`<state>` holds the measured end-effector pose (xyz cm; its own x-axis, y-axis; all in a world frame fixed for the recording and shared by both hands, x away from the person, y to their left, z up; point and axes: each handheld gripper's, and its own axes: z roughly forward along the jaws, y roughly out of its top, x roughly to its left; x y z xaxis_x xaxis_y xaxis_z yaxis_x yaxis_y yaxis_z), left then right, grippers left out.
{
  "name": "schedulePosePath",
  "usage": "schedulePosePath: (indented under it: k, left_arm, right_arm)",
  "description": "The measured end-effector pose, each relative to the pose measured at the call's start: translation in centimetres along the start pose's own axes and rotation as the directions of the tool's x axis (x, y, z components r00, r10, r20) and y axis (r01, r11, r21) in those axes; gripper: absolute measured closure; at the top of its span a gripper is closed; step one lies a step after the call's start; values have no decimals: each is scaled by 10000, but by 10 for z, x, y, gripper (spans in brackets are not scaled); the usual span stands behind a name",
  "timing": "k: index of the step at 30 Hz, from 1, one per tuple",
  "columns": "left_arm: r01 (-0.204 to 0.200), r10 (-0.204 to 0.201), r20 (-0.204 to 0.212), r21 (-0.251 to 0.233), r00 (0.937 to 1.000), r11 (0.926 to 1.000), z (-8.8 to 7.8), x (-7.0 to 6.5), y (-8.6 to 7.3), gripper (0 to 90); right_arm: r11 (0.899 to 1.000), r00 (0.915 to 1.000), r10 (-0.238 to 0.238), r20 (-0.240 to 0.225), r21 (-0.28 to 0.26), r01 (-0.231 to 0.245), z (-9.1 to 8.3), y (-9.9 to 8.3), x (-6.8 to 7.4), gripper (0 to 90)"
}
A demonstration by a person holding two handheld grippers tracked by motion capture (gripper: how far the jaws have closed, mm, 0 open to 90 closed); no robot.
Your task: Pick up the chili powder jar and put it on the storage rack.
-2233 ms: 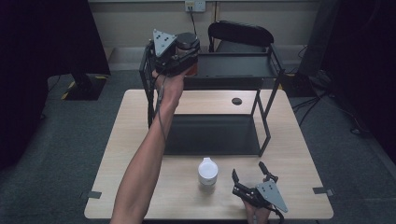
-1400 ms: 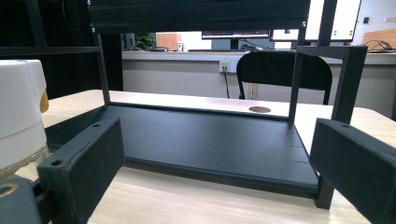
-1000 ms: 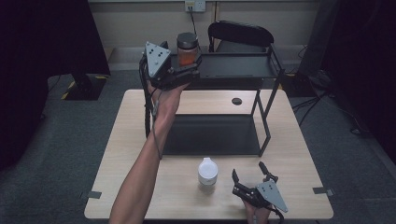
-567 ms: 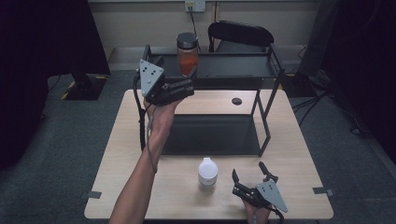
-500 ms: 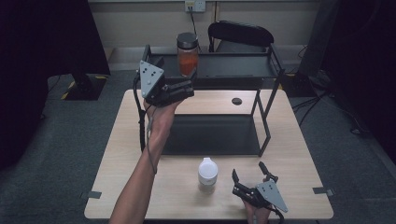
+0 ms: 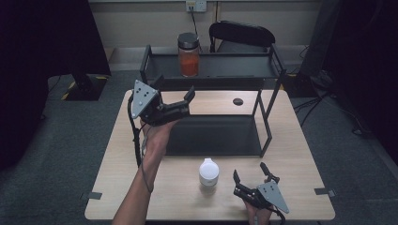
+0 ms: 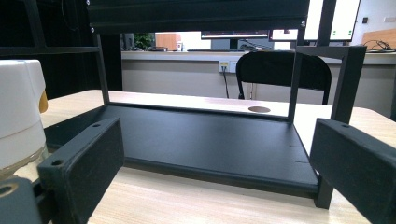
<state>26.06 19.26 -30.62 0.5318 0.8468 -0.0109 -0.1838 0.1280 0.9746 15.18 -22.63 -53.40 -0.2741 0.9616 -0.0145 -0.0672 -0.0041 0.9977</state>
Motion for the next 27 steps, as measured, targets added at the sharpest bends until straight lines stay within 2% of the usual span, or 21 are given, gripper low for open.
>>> schedulePosePath:
  k: [6,11,24,27]
  left_arm:
    - [51,-51,78,90,10000,9999,-14,-4,-11,0]
    - [25,-25,18,119,10000,9999,-26,-8,-27,0]
    - [-32,32,-551,0,9985,10000,-67,-15,-64,0]
    - [-189,188,-676,-4,9975,9998,-76,-18,-73,0]
  right_arm:
    - [10000,10000,-1,9,1,1,0,0,0,23]
    - [10000,10000,3,20,-1,-3,0,0,0,23]
    - [10000,10000,6,30,6,-6,0,0,0,23]
    - [10000,10000,7,44,7,-7,0,0,1,23]
